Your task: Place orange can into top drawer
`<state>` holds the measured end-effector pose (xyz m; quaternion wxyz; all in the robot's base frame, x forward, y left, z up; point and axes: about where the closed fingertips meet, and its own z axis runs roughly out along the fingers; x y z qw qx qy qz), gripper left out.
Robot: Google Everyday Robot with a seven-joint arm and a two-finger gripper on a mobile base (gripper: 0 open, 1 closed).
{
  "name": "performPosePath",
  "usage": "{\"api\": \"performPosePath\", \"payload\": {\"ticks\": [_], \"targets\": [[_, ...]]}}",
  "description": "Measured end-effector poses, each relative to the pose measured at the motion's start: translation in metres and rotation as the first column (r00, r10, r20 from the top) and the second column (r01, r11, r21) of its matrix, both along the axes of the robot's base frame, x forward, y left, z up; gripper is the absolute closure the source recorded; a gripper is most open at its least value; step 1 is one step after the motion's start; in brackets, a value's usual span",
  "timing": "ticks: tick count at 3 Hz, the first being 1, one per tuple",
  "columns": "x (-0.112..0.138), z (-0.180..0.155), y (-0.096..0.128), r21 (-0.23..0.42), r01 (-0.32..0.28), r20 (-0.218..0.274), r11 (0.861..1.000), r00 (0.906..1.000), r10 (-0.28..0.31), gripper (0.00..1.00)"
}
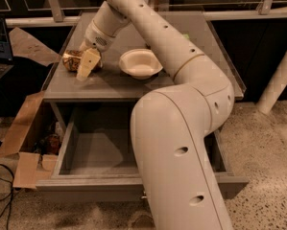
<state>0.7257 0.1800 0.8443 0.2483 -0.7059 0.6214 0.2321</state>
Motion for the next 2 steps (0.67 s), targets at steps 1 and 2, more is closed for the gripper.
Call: {"api": "performPosePath", "payload": {"ticks": [1,2], "targets": [[0.0,0.0,0.0,0.0,0.0,0.0,1.0,1.0,0.0,0.42],[0.0,0.0,0.0,0.0,0.0,0.0,1.0,1.0,0.0,0.65]]}}
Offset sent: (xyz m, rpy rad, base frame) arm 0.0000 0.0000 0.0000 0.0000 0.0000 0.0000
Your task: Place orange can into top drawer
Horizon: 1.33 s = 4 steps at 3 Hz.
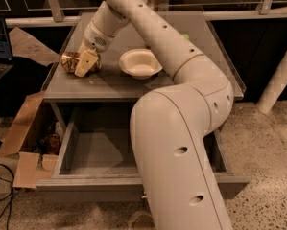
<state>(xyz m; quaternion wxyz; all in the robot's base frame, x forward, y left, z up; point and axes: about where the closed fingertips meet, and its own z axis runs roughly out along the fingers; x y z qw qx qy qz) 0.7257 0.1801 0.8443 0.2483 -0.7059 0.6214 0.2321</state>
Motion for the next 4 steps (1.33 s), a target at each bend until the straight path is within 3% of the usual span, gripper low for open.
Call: {"api": "performPosePath", "payload": {"ticks": [1,2,4], "targets": [[0.0,-0.0001,0.0001,0.0,0.0,0.0,1.0,1.0,0.0,0.9],[0.0,-0.0001,0.0001,0.0,0.0,0.0,1.0,1.0,0.0,1.0],[-0.0023,-0.0003,0.0032,-0.001,-0.024,-0.002,1.0,0.9997,0.024,1.0]]}}
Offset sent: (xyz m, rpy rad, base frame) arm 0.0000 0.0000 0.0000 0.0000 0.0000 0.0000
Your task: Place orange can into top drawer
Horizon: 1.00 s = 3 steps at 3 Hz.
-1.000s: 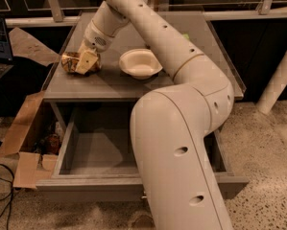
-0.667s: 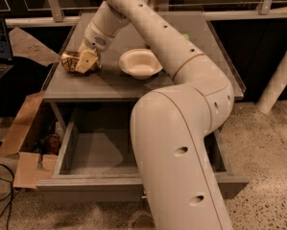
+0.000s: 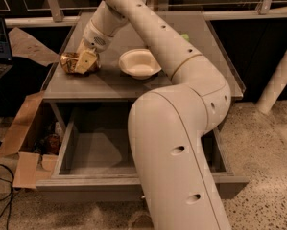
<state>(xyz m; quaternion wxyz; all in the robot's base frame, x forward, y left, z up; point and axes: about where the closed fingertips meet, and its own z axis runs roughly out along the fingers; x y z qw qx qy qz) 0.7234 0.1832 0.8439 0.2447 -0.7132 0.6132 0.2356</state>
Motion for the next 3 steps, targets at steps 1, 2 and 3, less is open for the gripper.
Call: {"api": "performPosePath", "payload": {"ticks": [1,2,3], "targets": [[-0.006,0.01,-0.009,0.023,-0.033,0.015,0.999,0.9993,0.033,1.0],[-0.014,0.025,-0.033,0.043,-0.04,0.042,0.998,0.9984,0.038,1.0],[-0.03,0.041,-0.064,0.082,-0.004,0.065,0.997,0.9979,-0.001,1.0]]}}
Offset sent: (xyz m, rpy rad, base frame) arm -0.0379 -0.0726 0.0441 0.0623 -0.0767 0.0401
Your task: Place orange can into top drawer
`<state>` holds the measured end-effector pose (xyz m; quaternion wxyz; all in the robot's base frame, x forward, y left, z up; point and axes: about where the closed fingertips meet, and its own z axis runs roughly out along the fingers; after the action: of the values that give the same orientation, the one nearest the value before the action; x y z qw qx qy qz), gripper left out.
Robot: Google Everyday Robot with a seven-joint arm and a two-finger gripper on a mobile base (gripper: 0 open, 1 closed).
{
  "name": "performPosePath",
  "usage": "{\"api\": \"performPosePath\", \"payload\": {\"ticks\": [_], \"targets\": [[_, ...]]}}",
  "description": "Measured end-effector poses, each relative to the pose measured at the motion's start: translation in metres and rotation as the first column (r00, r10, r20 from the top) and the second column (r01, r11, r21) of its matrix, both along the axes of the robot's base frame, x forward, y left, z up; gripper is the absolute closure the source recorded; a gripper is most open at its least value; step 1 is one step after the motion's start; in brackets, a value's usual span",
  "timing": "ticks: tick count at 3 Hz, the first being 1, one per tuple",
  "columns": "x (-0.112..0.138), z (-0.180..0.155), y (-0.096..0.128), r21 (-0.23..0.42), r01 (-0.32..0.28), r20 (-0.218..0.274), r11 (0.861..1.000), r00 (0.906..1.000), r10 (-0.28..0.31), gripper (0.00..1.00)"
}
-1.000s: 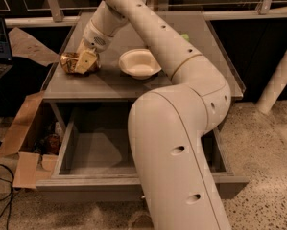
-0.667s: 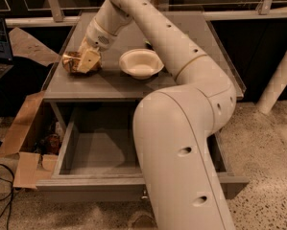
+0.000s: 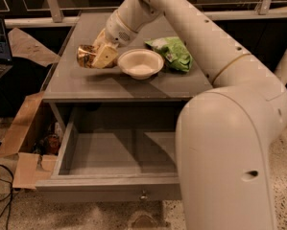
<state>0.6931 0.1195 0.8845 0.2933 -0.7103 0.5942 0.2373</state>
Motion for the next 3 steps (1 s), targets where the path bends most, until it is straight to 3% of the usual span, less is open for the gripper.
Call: {"api": "performPosePath", "payload": {"ticks": [1,2,3], "targets": [[-0.024,0.029,-0.032,0.067,0.067,0.068,0.996,0.9952,-0.071,1.0],[-0.057,0.051,-0.048,0.172,0.125,0.119,0.977,0.982,-0.147,1.0],[-0.081,0.014,-0.051,0.237,0.215,0.103,0.947,0.9642,-0.244,1.0]]}}
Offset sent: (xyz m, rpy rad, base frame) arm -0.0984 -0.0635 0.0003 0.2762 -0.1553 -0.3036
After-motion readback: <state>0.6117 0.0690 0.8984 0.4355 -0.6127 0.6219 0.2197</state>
